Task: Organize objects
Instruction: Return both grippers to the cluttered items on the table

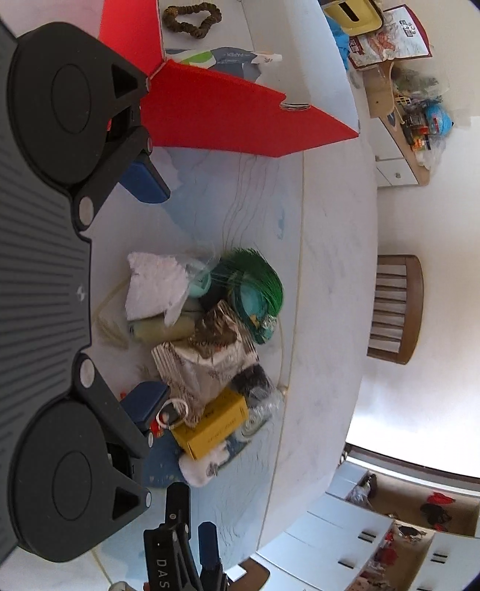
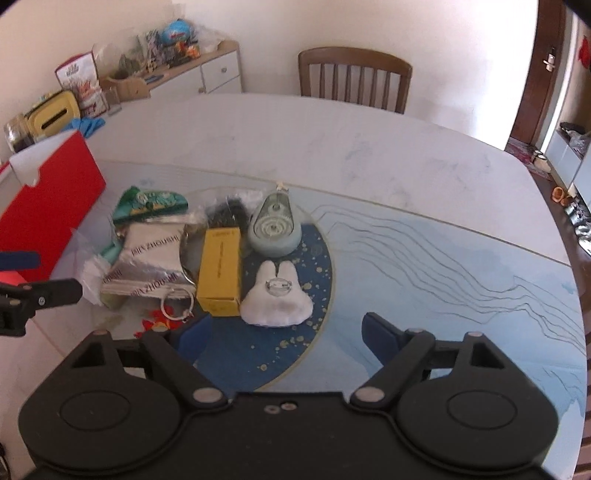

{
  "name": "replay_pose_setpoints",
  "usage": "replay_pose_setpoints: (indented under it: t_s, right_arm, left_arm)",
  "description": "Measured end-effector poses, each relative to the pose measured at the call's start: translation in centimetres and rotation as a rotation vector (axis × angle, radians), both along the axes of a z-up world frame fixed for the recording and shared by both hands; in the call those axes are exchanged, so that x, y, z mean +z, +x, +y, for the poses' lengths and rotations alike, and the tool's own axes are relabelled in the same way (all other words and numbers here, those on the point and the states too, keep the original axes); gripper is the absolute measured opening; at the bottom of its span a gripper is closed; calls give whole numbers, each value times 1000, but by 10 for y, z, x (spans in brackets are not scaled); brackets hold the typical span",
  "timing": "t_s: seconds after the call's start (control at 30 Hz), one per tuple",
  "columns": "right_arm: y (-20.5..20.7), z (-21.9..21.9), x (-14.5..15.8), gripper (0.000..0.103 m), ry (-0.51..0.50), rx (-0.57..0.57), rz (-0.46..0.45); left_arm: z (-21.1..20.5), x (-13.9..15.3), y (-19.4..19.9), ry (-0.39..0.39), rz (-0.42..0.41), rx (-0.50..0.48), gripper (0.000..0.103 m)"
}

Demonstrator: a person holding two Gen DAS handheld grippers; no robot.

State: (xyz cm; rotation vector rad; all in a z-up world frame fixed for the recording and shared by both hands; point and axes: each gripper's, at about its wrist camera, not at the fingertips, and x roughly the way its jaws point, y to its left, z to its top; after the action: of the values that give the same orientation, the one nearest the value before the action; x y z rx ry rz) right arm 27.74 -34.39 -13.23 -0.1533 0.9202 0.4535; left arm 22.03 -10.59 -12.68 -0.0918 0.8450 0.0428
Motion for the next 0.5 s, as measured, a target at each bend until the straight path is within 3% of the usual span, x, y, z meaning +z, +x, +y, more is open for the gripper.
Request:
replay_pose_setpoints:
  t_s: [0.27,0.5]
  right_arm:
    - [13,7,-15,77,-21,29,26]
    - [22,14,-25,68,-43,59,41]
  left_arm:
    - [-2,-18,11,66,26,-1,103]
    - [0,-25,16,45,22,-20,102]
